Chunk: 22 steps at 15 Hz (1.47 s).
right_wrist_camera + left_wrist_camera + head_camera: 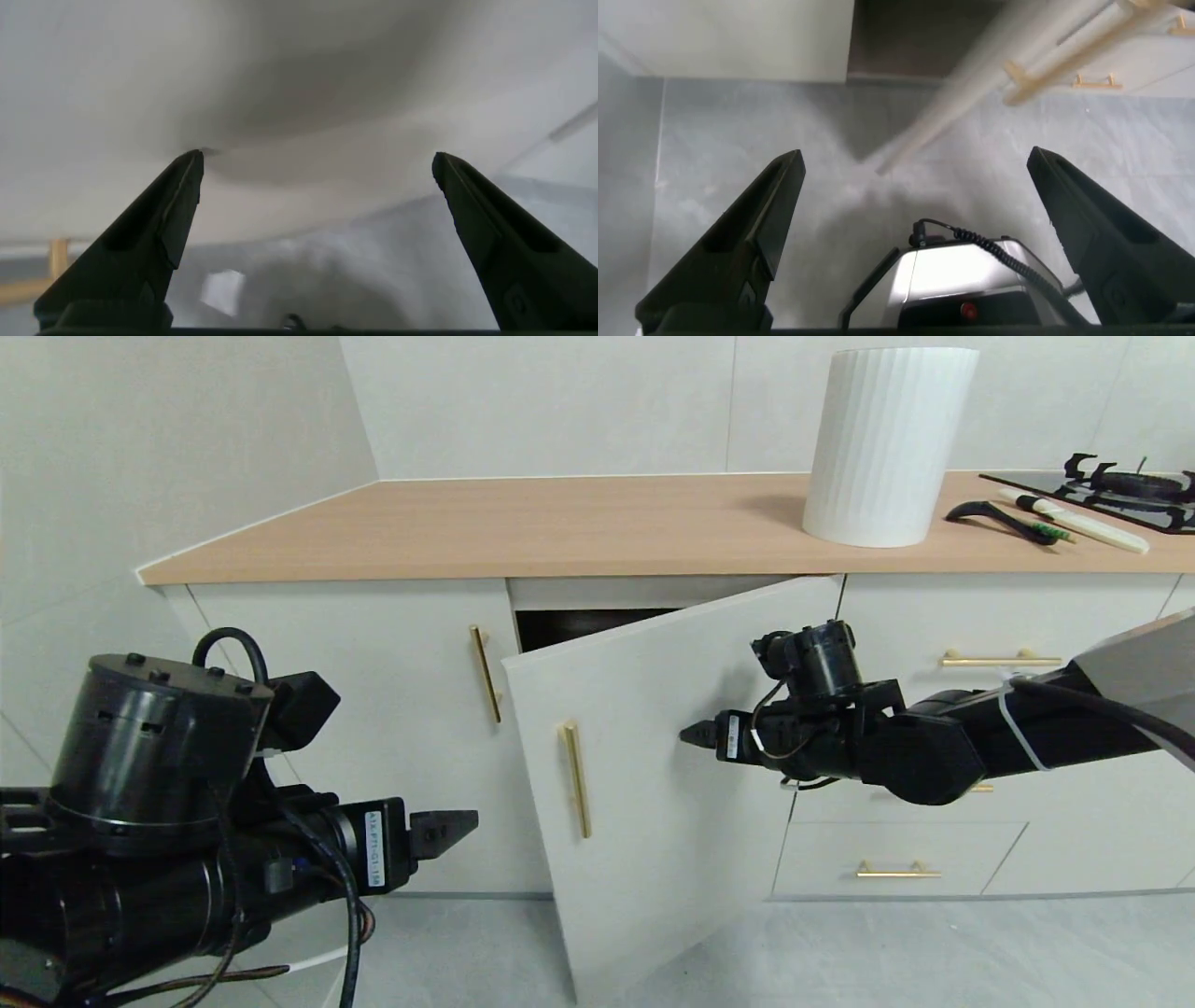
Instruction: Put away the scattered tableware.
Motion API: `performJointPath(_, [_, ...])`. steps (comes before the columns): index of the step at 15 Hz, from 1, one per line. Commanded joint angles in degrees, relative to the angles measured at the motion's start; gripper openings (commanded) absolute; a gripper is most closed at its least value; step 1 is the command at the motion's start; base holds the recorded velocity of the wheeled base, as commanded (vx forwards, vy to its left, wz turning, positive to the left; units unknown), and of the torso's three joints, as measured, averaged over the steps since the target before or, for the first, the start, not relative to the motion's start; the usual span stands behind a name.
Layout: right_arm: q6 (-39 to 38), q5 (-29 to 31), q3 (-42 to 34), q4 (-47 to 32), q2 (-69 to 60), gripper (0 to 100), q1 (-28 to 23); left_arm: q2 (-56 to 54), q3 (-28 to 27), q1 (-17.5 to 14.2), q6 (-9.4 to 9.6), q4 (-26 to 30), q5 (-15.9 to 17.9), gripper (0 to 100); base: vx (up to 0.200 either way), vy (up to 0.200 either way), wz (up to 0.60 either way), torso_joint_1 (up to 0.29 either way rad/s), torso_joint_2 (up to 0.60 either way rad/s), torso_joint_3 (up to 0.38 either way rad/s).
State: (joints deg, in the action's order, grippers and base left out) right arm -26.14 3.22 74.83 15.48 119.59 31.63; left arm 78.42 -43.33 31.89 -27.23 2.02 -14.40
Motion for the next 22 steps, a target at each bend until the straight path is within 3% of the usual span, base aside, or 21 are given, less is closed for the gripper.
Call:
performJointPath(1, [-1.5,0.0,0.2,1.7,0.0,100,1.3,0.1,0.1,0.0,-0.01,0.0,-0.1,100,0.000,0.000,0.00,0.000,0.00,0.000])
performJointPath(9, [-15.3,2.6,8.2,4.0,3.7,100,3.3,0.2,0.1,-0.1,-0.01,0.0,0.0,100,0.000,0.000,0.00,0.000,0.00,0.000])
performJointPath(22, [-15.8,17.4,19.8,4.0,14.2,100,2.7,0.2,0.2,-0.1,-0.01,0.0,0.0,100,0.000,0.000,0.00,0.000,0.00,0.000])
